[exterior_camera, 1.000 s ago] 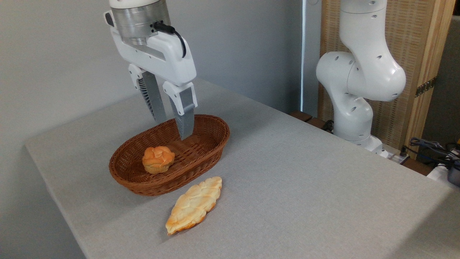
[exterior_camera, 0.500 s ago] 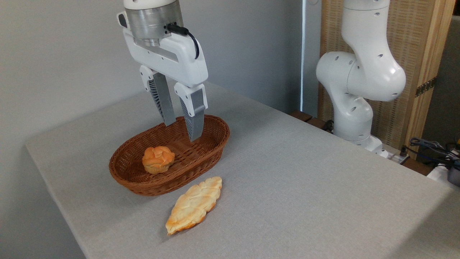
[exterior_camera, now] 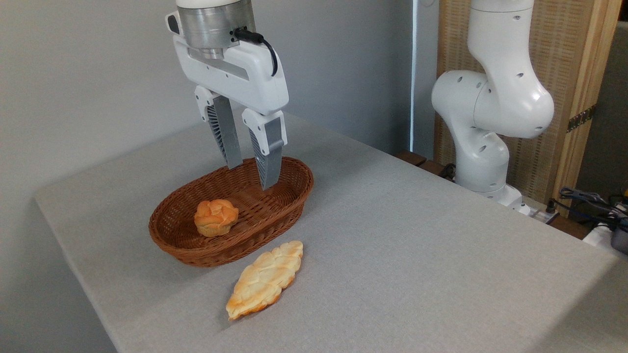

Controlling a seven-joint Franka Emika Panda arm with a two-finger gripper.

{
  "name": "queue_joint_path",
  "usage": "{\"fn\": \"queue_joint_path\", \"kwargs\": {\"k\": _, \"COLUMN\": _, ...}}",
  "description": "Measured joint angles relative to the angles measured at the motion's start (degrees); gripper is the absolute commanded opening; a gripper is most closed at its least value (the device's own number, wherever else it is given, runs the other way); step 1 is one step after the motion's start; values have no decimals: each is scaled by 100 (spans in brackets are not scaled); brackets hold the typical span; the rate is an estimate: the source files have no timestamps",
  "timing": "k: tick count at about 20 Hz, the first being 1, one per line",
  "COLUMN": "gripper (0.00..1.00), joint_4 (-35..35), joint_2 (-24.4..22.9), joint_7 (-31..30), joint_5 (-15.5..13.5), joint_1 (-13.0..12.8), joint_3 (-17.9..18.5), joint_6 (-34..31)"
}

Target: Put bread into the basket

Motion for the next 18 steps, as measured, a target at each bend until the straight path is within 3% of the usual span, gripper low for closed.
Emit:
{"fn": "queue_joint_path", "kwargs": {"k": 9, "gripper": 100, "joint_4": 1, "joint_2": 0, "joint_7": 4, "joint_5": 0, "joint_1": -71, "joint_3": 42, "joint_6": 1}}
{"fn": "queue_joint_path", "kwargs": {"k": 13, "gripper": 100, "joint_4": 7, "joint_2": -1, "joint_7": 13, "joint_5": 0, "joint_1": -713, "joint_3": 780, "joint_6": 2}}
{"fn": "queue_joint_path", "kwargs": {"k": 18, "gripper": 100, "joint_4": -1, "joint_2": 12, "joint_7": 22, "joint_5": 0, "joint_1": -861, "joint_3": 910, "joint_6": -10}}
